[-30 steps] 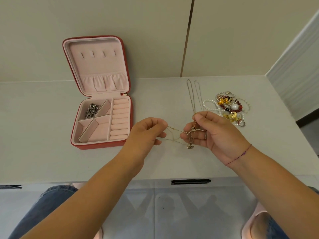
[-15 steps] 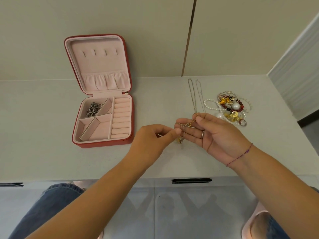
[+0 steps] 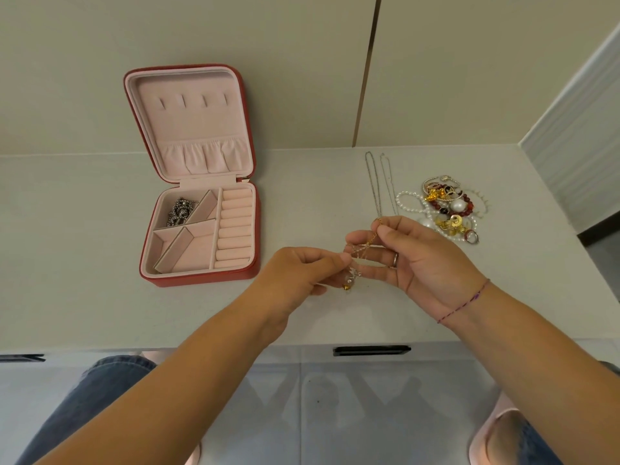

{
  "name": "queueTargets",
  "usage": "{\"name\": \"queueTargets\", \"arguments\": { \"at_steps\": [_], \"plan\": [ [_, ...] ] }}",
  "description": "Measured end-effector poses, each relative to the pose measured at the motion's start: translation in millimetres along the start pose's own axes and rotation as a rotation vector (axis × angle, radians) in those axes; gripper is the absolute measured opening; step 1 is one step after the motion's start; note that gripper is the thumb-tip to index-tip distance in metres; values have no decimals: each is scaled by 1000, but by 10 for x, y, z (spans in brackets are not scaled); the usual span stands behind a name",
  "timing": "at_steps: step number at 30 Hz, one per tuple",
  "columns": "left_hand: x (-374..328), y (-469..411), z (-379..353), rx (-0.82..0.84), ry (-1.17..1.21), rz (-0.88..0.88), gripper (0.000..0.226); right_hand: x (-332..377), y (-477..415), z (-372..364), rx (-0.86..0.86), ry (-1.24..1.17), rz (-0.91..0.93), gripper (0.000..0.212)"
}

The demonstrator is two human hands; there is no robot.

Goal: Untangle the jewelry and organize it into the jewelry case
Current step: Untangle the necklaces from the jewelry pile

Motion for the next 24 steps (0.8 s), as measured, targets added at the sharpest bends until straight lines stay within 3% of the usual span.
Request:
{"name": "queueTargets", "arguments": {
  "at_steps": [11,24],
  "plan": [
    [-37,-13,6,1,176,10,19,5,1,72,-80,90,-24,9],
    [-64,-22,50,-8,148,-32,16,-54,-9,30,-42,43,-78,9]
  ]
}}
Point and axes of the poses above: each hand's wrist, its own y-axis away from the middle knuckle, its own z-axis out of the back of the hand, x = y × z, the point moved 7 cm from there along -y, towards the middle knuckle, and after that the axes turned 12 degrees about y, right-handed, at the moved point
